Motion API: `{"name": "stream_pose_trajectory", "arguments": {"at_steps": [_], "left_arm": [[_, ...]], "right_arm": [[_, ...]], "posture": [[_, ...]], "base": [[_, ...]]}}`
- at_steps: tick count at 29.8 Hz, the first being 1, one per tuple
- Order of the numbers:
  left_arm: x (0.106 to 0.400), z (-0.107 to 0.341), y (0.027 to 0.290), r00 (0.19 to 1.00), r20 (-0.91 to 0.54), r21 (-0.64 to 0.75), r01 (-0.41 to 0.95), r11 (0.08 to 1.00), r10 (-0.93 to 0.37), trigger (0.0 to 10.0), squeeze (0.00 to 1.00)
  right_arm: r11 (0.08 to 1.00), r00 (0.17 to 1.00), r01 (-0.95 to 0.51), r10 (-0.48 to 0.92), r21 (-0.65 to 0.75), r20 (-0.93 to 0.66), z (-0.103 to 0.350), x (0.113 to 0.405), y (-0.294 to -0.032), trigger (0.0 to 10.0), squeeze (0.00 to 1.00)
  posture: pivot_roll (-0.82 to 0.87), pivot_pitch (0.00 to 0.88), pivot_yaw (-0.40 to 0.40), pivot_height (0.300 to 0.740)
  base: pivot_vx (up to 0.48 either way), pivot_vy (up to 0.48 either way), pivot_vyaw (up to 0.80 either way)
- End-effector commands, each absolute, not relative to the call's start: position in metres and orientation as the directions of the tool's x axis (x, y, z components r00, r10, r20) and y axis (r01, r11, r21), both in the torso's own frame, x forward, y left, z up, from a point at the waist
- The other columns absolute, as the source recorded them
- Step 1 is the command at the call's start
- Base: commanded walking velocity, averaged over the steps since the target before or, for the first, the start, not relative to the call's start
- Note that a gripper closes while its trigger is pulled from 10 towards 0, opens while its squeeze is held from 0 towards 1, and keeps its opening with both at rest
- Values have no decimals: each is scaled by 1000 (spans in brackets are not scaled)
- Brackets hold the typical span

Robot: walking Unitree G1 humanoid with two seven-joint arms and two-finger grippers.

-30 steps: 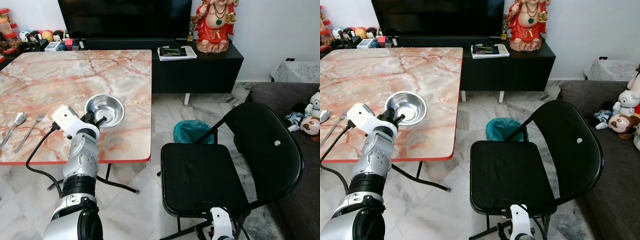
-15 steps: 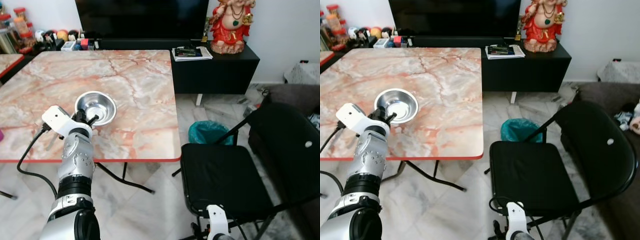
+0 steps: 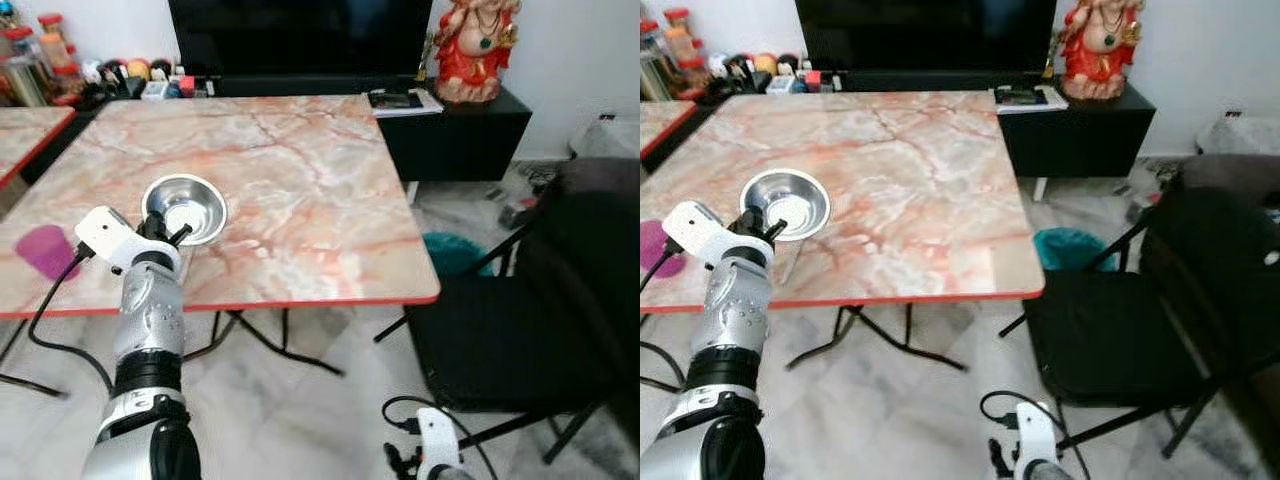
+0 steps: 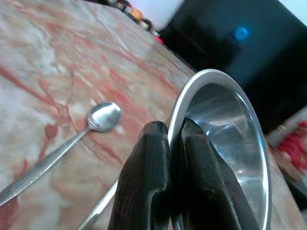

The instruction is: Setting the table

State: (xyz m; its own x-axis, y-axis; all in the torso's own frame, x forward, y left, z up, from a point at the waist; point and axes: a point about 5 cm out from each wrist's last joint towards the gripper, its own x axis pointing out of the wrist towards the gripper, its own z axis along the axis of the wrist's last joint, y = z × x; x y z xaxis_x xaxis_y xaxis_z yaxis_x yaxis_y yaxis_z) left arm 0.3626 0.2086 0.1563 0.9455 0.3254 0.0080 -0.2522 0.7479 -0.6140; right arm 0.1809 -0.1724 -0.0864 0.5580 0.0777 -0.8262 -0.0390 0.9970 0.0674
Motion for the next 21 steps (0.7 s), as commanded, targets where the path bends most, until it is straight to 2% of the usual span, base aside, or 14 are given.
{"name": "stream_pose_trajectory", "arguments": {"at_steps": [1,21], "left_arm": [[362,163,215,939,23,-619,-256,743,343,10000,0],[359,156,211,943,4,-617,-259,743,332,10000,0]], "right_arm": [[996,572,-37,83,75,-816,-85,185,-169,10000,0],[996,570,-45,86,74,-817,-85,184,-169,10000,0]], "posture": [[38,0,-9,740],[36,0,-1,740]], "base": [[0,480,0],[0,472,0]]}}
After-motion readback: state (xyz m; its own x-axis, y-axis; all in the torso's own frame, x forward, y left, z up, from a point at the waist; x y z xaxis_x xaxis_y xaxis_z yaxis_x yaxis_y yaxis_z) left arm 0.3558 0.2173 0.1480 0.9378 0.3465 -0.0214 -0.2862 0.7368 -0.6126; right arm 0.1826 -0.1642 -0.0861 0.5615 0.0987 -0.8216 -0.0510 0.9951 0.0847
